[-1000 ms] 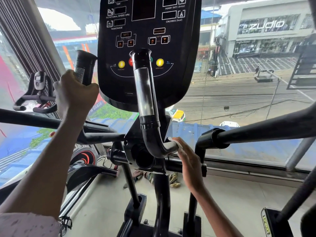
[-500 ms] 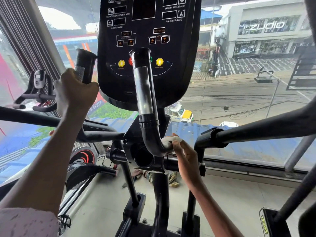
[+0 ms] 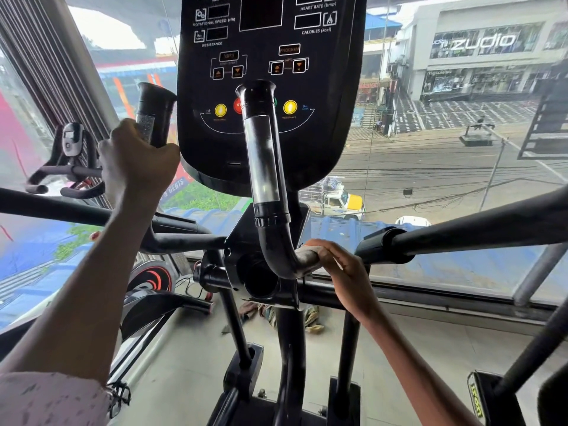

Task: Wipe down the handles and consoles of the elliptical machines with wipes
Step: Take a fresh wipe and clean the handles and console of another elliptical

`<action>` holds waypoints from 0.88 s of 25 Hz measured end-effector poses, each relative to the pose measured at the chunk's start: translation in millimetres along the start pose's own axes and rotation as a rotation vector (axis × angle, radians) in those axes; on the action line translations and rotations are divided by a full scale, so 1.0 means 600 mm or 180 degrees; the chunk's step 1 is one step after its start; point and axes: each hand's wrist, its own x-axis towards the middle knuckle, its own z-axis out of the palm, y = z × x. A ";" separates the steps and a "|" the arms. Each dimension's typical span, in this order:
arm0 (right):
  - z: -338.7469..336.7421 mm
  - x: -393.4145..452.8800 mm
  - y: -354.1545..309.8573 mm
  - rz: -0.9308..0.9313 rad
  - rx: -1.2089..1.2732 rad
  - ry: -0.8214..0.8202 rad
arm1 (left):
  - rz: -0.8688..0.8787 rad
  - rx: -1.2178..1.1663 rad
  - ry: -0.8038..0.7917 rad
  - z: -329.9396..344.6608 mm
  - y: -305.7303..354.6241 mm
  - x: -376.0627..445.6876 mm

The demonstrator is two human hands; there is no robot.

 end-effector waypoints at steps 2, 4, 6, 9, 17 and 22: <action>0.016 -0.008 -0.020 -0.0071 0.0168 0.0234 | 0.0019 -0.0006 0.0019 0.000 0.000 -0.001; 0.038 -0.021 -0.046 -0.0319 0.0265 0.0399 | 0.0021 -0.0021 0.0045 0.002 -0.002 0.000; 0.048 -0.032 -0.054 -0.0523 0.0190 0.0472 | 0.0017 -0.0003 0.0033 0.001 -0.002 -0.001; 0.032 -0.021 -0.034 -0.0451 -0.0057 0.0523 | 0.0018 -0.0002 0.0011 -0.003 0.004 -0.002; 0.062 -0.053 -0.100 -0.0790 -0.0038 0.0841 | 0.0074 0.0020 0.0038 -0.004 0.008 -0.006; 0.050 -0.030 -0.076 -0.0607 -0.0125 0.0818 | 0.0003 -0.0012 0.0009 -0.004 0.008 -0.005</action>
